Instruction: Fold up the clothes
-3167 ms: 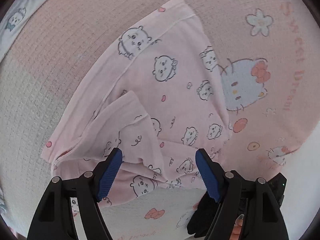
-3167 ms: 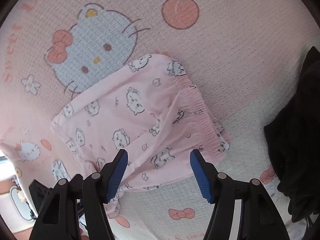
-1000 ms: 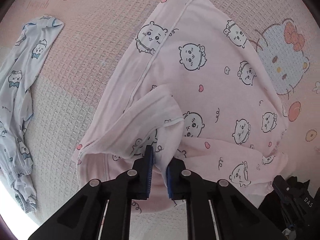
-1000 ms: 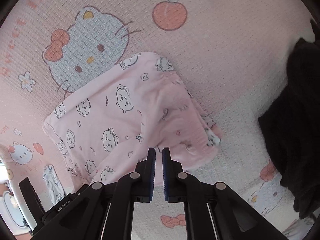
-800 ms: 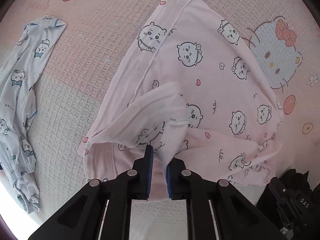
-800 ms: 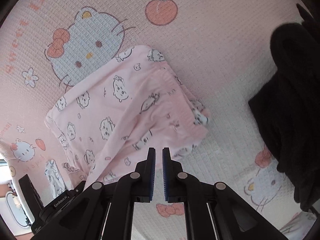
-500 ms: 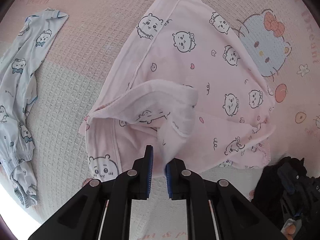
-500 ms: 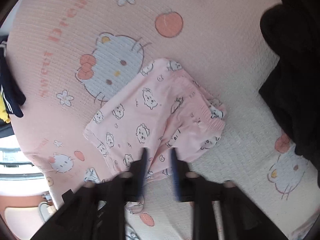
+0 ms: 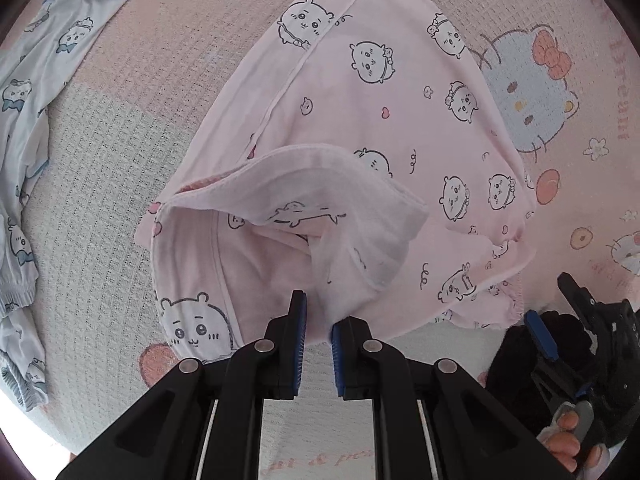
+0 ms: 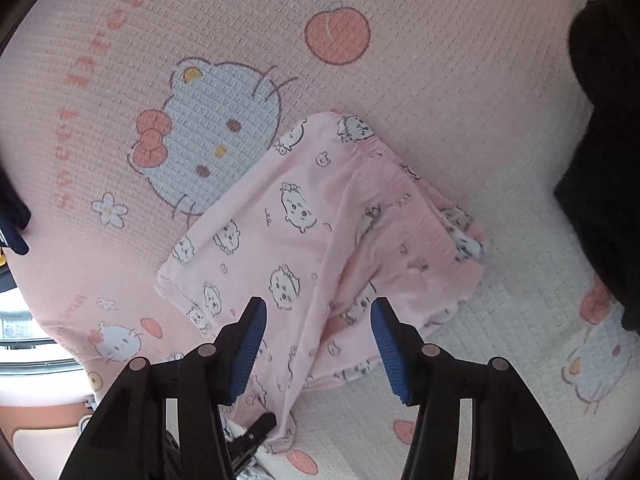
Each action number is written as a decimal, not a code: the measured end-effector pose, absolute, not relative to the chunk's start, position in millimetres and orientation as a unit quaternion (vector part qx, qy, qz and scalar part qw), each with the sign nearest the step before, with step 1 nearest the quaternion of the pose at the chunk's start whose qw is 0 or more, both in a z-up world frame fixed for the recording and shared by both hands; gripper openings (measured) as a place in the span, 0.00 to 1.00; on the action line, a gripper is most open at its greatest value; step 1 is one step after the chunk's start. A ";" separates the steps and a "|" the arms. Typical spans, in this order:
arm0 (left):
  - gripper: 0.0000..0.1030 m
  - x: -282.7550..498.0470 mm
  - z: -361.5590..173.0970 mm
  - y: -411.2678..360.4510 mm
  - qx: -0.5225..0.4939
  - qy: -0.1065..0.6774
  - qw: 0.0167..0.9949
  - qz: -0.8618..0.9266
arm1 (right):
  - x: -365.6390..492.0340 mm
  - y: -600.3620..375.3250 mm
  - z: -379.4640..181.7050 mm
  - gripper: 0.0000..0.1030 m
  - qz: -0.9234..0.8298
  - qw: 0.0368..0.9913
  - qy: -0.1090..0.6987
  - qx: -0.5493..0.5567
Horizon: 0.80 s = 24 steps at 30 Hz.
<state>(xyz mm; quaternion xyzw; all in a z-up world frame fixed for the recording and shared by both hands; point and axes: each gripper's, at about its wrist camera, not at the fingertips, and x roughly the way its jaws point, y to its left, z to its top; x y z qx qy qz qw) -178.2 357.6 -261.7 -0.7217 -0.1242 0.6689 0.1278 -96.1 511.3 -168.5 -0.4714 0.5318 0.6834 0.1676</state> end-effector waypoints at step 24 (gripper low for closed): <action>0.10 -144.4 -260.5 189.8 -0.713 -0.183 0.169 0.656 | -155.1 500.3 -205.7 0.06 0.695 0.247 0.399 -0.544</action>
